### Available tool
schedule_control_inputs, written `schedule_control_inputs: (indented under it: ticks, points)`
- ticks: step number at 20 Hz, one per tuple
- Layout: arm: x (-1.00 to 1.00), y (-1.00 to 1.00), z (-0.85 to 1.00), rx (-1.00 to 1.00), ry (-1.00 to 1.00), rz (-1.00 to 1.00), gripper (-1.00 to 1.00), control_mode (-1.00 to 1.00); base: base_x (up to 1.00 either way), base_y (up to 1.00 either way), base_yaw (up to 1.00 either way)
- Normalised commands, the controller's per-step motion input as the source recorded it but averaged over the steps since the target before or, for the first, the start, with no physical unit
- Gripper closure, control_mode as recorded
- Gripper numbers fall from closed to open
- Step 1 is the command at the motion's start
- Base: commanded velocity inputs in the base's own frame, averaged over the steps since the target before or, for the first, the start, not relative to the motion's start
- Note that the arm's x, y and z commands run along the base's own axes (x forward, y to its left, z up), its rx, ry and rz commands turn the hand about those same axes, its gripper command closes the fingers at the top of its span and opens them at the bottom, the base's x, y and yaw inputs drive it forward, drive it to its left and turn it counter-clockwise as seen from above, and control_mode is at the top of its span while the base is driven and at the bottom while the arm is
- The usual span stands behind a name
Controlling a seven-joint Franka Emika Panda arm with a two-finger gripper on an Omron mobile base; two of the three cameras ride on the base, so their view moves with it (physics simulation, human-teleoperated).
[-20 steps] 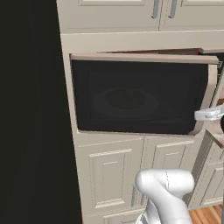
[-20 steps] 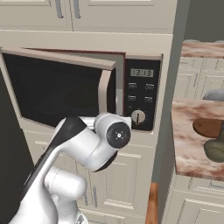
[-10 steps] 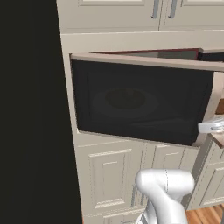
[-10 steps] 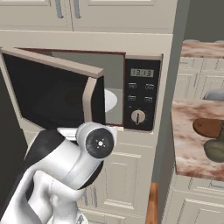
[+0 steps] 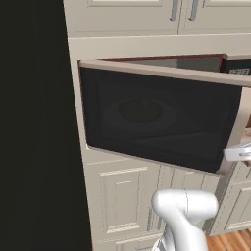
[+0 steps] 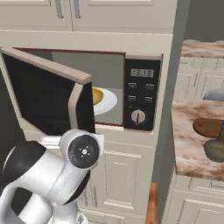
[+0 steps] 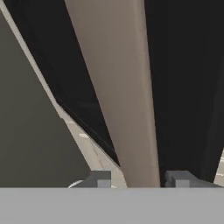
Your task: Retrieve the reheated potato from the microwave, then place the potato, cheese, and condiment on the cutting board.
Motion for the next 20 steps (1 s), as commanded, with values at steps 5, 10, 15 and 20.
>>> schedule_control_inputs:
  ticks: [5, 10, 15, 20]
  points:
    - [-0.42, 0.44, -0.02, 0.08, 0.00, 0.00, -1.00, -1.00, 0.00, 0.00, 0.00]
    - [-0.11, 0.07, -0.08, 0.09, 0.00, -0.02, -1.00, -1.00, 0.00, 0.00, 0.00]
    - [-0.40, -0.24, 0.00, 0.14, 0.00, 0.00, -1.00, -1.00, 0.00, 0.00, 0.00]
    - [-0.14, -0.49, 0.04, 0.11, 0.02, -0.10, -1.00, -1.00, 0.00, 0.00, 0.00]
